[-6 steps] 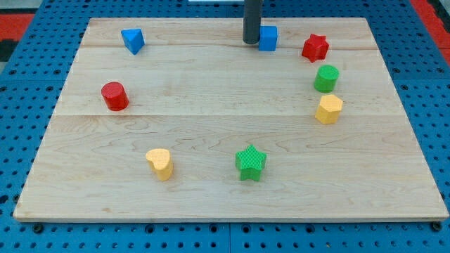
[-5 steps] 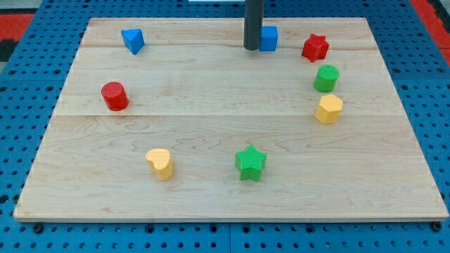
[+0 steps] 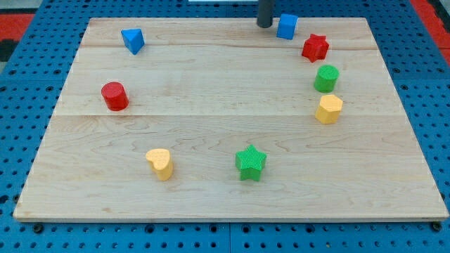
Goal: Move the blue cube above the red star
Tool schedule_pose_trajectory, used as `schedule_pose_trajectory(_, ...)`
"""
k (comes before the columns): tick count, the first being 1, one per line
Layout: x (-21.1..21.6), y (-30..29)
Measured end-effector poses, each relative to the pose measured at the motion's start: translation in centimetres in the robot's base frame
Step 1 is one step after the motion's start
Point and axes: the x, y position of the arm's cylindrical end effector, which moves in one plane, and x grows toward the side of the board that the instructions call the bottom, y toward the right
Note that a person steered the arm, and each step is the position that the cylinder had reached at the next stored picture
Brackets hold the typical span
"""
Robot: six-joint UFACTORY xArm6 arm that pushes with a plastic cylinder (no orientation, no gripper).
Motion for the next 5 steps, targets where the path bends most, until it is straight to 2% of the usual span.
schedule_pose_trajectory(2,-0.2,4.2)
schedule_pose_trajectory(3,0.2,2.1)
schedule_pose_trajectory(5,1.6,3.0)
